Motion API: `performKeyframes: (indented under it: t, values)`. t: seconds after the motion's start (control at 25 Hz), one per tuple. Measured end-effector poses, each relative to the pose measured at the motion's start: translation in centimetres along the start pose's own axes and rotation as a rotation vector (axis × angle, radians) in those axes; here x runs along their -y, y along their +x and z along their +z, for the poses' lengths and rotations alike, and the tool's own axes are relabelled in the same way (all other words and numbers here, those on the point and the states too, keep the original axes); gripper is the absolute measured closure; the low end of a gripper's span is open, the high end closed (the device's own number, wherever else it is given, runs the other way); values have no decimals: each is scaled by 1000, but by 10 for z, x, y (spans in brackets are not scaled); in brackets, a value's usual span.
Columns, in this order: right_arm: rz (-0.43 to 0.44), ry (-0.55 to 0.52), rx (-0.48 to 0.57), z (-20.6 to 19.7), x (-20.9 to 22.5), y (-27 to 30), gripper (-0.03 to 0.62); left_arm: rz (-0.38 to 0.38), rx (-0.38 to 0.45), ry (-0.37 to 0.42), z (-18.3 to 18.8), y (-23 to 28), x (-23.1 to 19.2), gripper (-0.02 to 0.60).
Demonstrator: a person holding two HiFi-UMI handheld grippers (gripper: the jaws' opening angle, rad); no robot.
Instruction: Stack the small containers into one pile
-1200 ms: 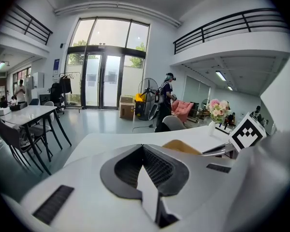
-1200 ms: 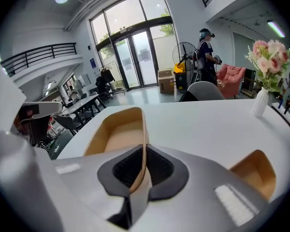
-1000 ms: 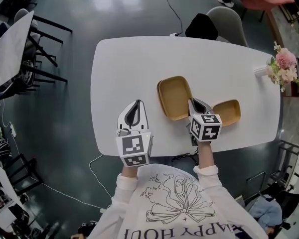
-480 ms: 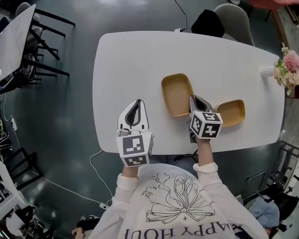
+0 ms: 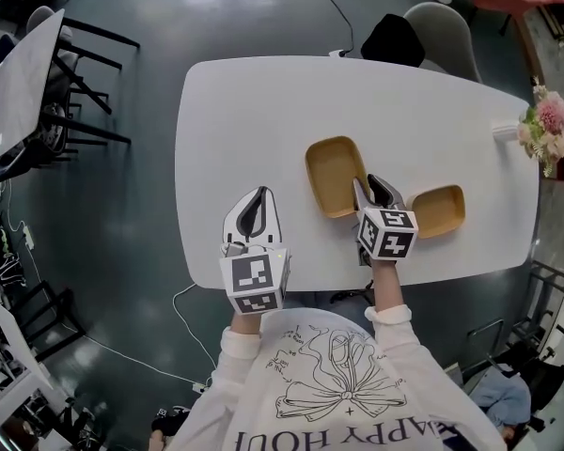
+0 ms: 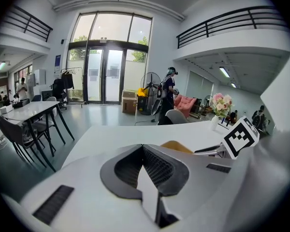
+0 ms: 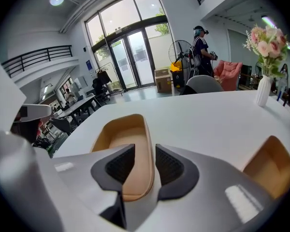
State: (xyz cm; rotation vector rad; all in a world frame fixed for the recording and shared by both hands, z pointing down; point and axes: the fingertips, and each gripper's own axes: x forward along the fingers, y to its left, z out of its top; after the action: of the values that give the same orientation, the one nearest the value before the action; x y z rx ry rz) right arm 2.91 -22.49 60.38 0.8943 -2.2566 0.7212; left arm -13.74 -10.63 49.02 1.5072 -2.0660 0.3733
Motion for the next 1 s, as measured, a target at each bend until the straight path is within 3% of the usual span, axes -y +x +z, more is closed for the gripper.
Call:
performKeyframes:
  t: [0.44,0.72,1.0]
  values:
    - [-114,84,151,29,30,-59,450,-119,62,69,34,2,42,575]
    - [-279,168,249,33,80,-117,450,-249,92,146,55,4,96,575]
    - [-452,275,282,6,136,-166,451,-366,95,216,58,8,156,575]
